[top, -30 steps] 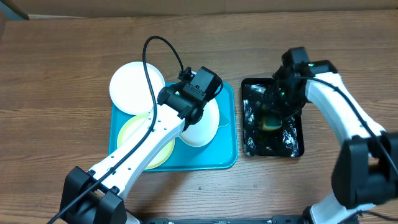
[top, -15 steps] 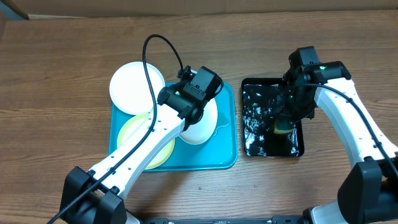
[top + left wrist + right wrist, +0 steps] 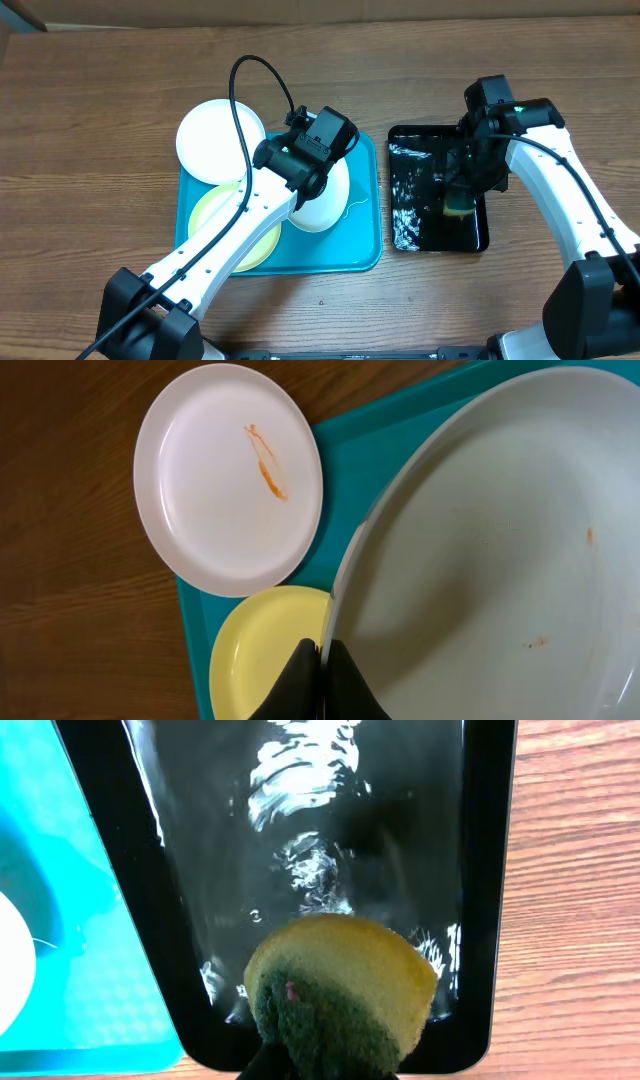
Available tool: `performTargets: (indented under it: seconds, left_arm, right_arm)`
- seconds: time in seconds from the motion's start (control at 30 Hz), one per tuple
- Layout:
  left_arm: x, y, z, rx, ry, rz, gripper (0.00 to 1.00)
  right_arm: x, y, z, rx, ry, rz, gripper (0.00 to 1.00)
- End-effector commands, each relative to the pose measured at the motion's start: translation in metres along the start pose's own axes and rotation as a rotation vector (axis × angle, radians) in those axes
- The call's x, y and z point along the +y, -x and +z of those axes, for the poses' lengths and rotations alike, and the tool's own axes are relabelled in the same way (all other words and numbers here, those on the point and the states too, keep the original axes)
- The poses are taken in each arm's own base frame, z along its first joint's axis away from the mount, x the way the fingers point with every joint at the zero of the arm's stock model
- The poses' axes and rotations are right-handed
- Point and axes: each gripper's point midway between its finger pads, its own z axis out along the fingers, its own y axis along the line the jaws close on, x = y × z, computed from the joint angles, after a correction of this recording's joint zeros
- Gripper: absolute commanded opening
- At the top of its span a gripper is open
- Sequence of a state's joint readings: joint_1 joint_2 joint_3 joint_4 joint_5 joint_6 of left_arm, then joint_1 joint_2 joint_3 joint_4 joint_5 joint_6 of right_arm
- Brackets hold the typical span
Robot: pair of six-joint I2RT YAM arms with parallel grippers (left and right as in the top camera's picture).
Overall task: Clean dirty plates on tray and stack at the side
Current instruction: 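Rub the sponge in the black tray's water with the right gripper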
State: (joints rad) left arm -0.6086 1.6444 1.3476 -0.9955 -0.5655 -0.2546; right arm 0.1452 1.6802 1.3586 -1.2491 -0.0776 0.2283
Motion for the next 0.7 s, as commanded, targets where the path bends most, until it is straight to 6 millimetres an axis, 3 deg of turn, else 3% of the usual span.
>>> performTargets:
  seconds: [0.0,0.3,0.67]
  left_arm:
    - [0.000,0.000,0.004,0.003,0.013,-0.004,0.04]
    - [-0.004,0.000,0.004,0.004,-0.009,-0.007,0.04]
    - [-0.013,-0.003,0.003,0.022,-0.065,-0.003,0.04]
  right_arm:
    - [0.001,0.006,-0.008,-0.035,0.004,0.005,0.04]
    - [0.005,0.012,-0.007,-0.061,0.021,0.057,0.04]
    - [0.004,-0.001,-0.001,-0.005,0.033,0.017,0.04]
